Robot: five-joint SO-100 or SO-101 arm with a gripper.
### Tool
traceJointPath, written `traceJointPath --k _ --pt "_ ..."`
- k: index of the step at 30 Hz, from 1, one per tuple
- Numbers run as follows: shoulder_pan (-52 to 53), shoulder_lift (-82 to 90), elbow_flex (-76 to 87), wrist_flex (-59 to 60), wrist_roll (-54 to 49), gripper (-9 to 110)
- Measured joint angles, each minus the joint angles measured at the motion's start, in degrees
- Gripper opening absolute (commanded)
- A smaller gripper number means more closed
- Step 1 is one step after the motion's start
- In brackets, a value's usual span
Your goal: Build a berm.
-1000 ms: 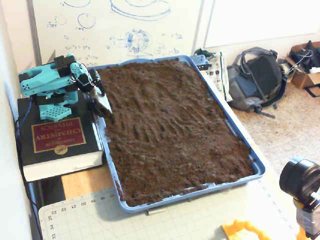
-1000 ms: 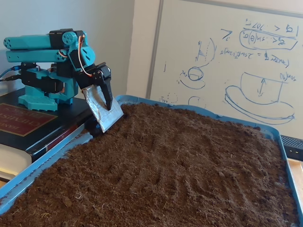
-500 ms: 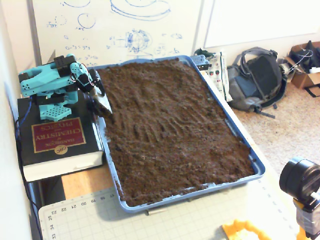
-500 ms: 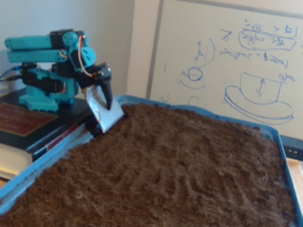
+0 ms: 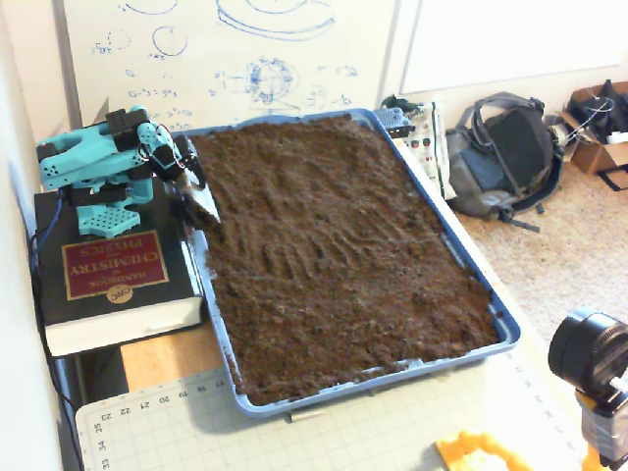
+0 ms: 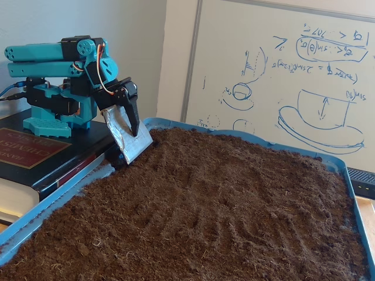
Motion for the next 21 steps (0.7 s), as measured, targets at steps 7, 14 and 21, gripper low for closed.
traceJointPath --k 7,14,21 --pt "0.0 0.0 0.0 0.0 0.0 0" --pt "-0.09 -0.53 -2.02 0.35 0.0 0" --pt "-0.09 -13.54 -10.72 0.79 0.0 0"
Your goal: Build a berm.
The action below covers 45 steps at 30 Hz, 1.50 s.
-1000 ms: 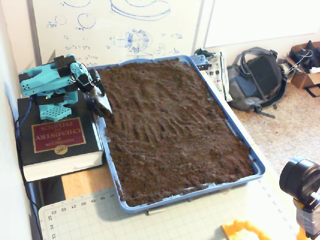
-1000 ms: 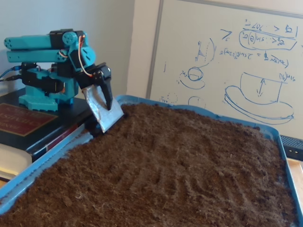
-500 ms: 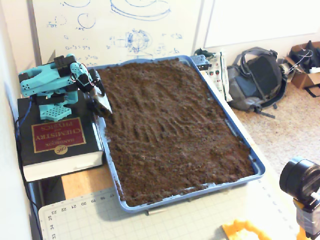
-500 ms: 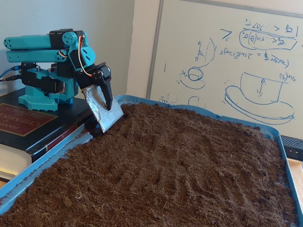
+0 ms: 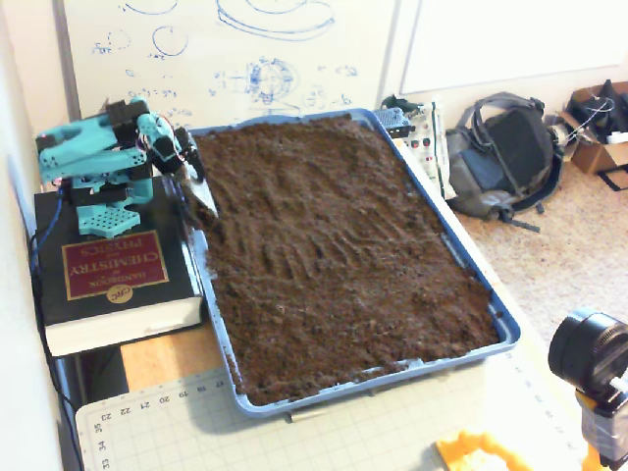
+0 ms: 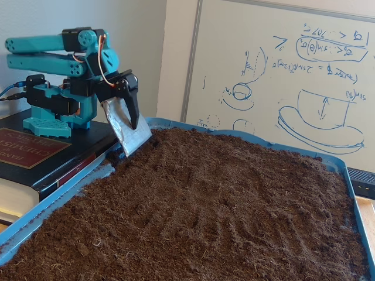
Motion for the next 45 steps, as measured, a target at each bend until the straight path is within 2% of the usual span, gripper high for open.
traceJointPath --k 11,30,45 --pt "0.0 -23.64 -5.71 -0.26 0.0 1" --pt "0.0 -34.19 -16.7 -0.44 0.09 1" --pt "-0.09 -55.9 -21.27 -15.12 0.09 1"
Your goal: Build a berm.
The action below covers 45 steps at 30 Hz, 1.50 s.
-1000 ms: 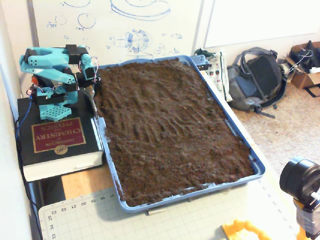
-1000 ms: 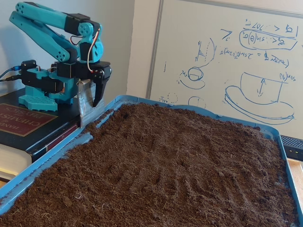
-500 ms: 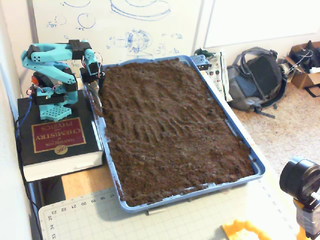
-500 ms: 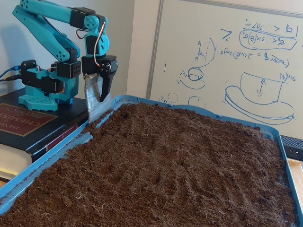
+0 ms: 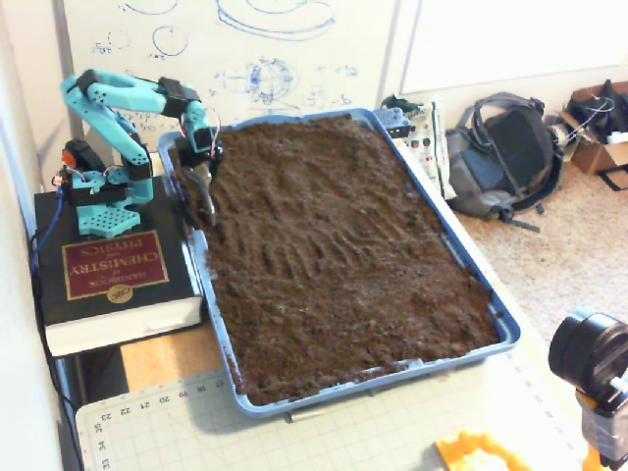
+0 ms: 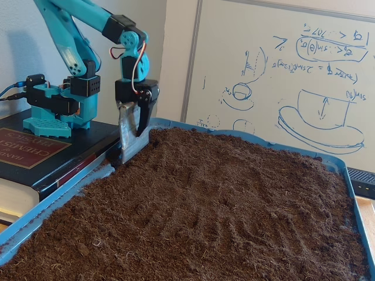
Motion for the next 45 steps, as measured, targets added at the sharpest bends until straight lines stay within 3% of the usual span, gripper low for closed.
traceJointPath --k 17,45 --pt "-0.26 -20.13 -1.85 -15.73 0.0 1" --pt "-0.35 -26.02 -6.77 -16.35 0.0 0"
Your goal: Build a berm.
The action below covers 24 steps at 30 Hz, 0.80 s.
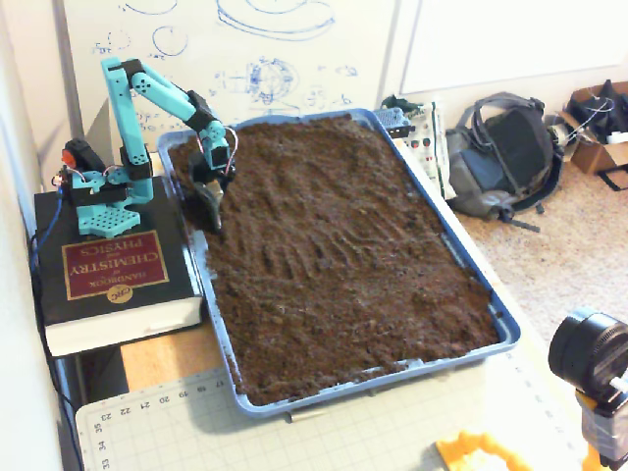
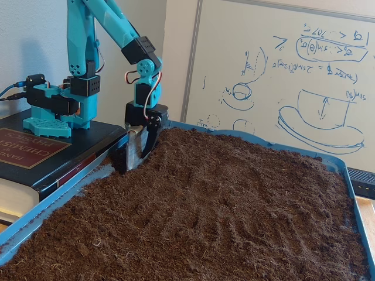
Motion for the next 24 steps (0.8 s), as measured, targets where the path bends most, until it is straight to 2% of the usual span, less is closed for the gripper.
traceJointPath --k 17,24 --pt "0.0 -3.25 -8.26 0.18 0.0 0" --pt "0.0 -3.25 -17.31 -0.09 -0.09 0"
